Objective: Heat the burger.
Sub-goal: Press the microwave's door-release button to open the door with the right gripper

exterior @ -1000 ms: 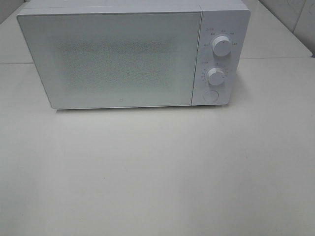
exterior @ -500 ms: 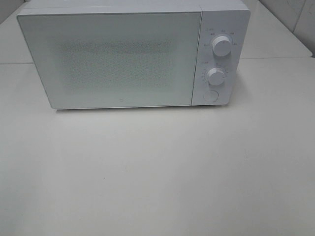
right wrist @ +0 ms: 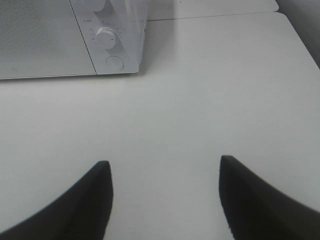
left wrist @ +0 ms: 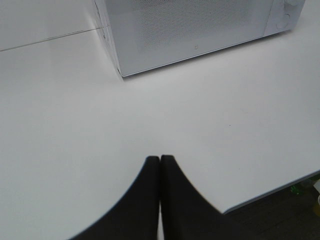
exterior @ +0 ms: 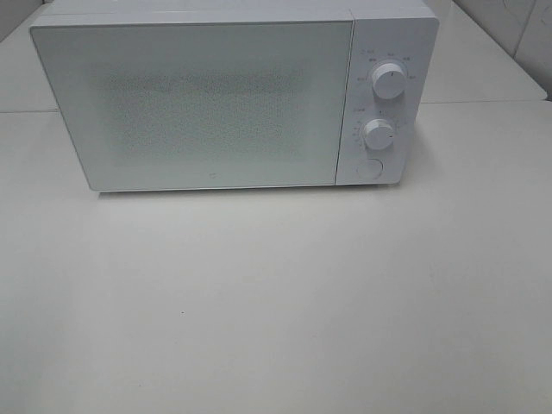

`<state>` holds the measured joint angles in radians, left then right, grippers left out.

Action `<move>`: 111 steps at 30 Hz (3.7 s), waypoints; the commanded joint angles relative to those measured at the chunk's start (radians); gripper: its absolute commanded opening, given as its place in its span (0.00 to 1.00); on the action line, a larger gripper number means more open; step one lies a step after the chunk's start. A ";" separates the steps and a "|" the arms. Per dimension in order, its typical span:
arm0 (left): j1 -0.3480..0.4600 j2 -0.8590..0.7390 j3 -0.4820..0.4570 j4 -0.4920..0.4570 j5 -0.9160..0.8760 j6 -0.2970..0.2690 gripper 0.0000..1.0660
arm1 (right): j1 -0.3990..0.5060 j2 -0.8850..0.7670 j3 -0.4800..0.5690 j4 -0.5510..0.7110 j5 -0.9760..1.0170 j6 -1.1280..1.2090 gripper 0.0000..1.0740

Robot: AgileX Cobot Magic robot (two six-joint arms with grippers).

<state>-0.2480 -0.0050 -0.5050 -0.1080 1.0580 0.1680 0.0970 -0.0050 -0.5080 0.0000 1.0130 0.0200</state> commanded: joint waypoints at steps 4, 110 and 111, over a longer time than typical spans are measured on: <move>0.003 -0.021 0.002 -0.002 -0.015 -0.006 0.00 | -0.003 -0.024 0.004 0.000 -0.011 -0.007 0.56; 0.003 -0.021 0.002 -0.002 -0.015 -0.006 0.00 | 0.377 1.646 -0.124 0.000 -1.620 0.484 0.00; 0.003 -0.021 0.002 -0.002 -0.015 -0.006 0.00 | 0.376 1.682 -0.124 0.000 -1.661 0.538 0.00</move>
<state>-0.2480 -0.0050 -0.5050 -0.1080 1.0580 0.1680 0.4690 1.6410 -0.6210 0.0000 -0.5820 0.4780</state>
